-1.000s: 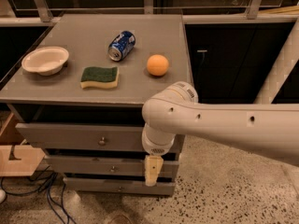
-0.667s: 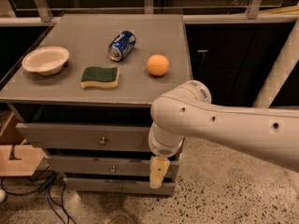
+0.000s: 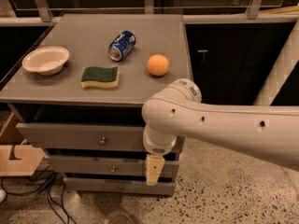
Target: Open top drawer
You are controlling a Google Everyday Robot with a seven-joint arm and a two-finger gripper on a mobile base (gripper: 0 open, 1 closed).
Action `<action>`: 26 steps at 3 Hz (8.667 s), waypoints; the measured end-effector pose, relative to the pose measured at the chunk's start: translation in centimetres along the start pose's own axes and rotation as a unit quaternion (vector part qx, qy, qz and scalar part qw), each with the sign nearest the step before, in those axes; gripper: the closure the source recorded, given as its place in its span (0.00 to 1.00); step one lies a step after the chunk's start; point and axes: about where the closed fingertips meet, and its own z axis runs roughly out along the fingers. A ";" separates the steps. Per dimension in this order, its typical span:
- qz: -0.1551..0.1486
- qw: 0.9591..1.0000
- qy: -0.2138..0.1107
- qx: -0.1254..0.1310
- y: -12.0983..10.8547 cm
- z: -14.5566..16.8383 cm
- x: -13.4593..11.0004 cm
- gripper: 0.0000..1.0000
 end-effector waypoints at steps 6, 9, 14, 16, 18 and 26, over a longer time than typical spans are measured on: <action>-0.039 0.999 0.032 -0.021 -4.1 7.4 -2.7 0.16; -0.039 0.999 0.032 -0.021 -4.1 7.4 -2.7 0.87; -0.039 0.999 0.032 -0.021 -4.5 6.1 -3.2 1.00; -0.036 0.999 0.029 -0.017 -4.1 5.6 -3.1 1.00; -0.023 0.999 0.042 -0.021 -3.7 5.5 -2.6 1.00; 0.001 0.997 0.072 -0.029 0.6 4.4 -1.5 1.00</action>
Offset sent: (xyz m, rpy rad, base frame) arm 0.0685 0.0431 -0.0245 -0.0856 -0.0449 0.0815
